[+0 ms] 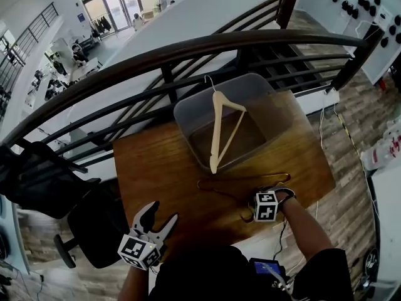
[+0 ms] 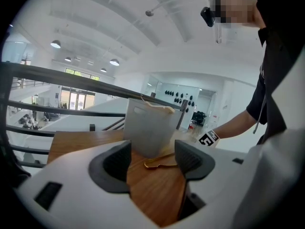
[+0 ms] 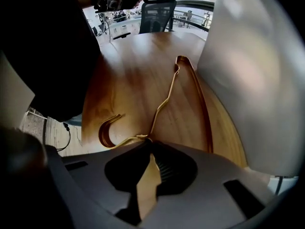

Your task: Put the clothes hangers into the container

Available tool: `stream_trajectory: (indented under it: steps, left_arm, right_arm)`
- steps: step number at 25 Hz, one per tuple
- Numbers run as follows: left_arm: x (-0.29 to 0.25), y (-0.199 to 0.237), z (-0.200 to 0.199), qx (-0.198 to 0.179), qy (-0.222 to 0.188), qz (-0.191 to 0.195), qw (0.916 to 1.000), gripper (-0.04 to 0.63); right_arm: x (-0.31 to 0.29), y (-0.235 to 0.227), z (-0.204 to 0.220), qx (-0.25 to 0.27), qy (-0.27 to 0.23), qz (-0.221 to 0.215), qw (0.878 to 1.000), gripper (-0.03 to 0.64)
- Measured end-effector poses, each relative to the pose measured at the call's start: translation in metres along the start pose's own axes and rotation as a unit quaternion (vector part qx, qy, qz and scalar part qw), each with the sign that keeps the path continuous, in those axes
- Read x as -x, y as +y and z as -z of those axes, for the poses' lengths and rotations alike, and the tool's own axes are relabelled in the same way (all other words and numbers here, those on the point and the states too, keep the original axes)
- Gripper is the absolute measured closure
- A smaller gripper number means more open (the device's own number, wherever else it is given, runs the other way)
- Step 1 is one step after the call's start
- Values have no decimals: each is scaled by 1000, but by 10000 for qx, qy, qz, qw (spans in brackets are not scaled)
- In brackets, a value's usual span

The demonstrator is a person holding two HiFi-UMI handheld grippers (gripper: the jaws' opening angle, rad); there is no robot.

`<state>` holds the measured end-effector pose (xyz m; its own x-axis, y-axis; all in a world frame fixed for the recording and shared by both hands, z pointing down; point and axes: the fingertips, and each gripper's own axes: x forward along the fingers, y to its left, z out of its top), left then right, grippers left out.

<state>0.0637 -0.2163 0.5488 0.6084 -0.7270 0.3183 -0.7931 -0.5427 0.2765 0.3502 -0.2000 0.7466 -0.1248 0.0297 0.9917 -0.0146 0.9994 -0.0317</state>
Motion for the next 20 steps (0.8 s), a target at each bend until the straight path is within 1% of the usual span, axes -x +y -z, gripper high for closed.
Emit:
stream_trajectory:
  steps: [3, 6, 11, 17, 20]
  left_arm:
    - [2, 1, -1, 12, -9, -30, 10000, 304]
    - [6, 4, -1, 27, -29, -55, 10000, 304]
    - [12, 4, 0, 34, -39, -79, 10000, 304]
    - [30, 13, -6, 19, -179, -143, 9997, 304]
    - [43, 24, -11, 35, -275, -237, 9993, 304]
  right_arm:
    - [2, 6, -12, 133, -159, -74, 9998, 607]
    - [9, 17, -41, 45, -600, -201, 9980, 611]
    - [31, 29, -87, -135, -1316, -332, 9907, 612]
    - [64, 35, -147, -411, -2121, -355, 9757, 612]
    - [82, 35, -179, -557, -2518, -331, 9656, 612]
